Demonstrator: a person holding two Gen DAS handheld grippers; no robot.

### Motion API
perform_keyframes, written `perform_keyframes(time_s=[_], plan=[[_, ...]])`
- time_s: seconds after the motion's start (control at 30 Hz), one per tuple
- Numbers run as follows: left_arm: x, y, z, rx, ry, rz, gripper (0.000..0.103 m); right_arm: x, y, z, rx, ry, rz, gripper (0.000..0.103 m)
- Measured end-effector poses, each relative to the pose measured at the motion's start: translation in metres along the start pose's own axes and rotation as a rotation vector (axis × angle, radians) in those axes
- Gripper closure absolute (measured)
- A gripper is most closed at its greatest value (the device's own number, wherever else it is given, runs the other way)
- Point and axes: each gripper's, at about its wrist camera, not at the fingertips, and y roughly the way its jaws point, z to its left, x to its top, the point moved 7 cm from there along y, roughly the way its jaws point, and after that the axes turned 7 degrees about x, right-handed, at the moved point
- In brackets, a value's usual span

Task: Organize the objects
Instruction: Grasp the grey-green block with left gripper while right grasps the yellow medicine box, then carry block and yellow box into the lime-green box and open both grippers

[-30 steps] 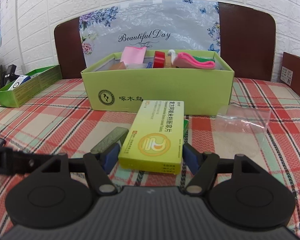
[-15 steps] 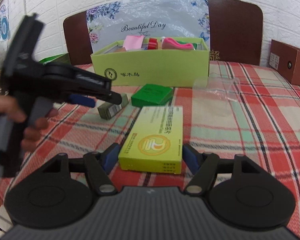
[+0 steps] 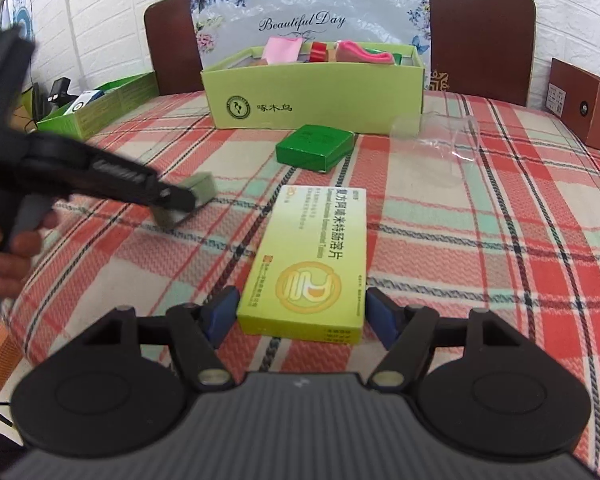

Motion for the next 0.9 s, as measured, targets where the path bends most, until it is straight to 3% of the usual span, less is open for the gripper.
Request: perform_keyframes(time_s=[0.1, 0.27, 0.57, 0.63, 0.9], plan=[[-0.001, 0.003, 0.002, 0.010, -0.023, 0.008, 0.079, 0.006, 0.000, 0.001, -0.018, -0.021, -0.010, 0.015], [0.004, 0.009, -0.005, 0.021, 0.013, 0.016, 0.079, 0.022, 0.017, 0.002, -0.077, -0.050, 0.007, 0.014], [0.001, 0.014, -0.003, 0.011, 0.012, 0.026, 0.079, 0.024, 0.040, 0.003, -0.077, -0.026, 0.057, 0.029], [0.002, 0.015, -0.005, 0.012, 0.025, 0.021, 0.079, 0.023, 0.042, 0.000, -0.078, -0.017, 0.063, 0.036], [0.002, 0.010, -0.004, -0.002, 0.012, 0.009, 0.080, 0.021, 0.038, 0.003, -0.032, 0.005, 0.055, 0.037]])
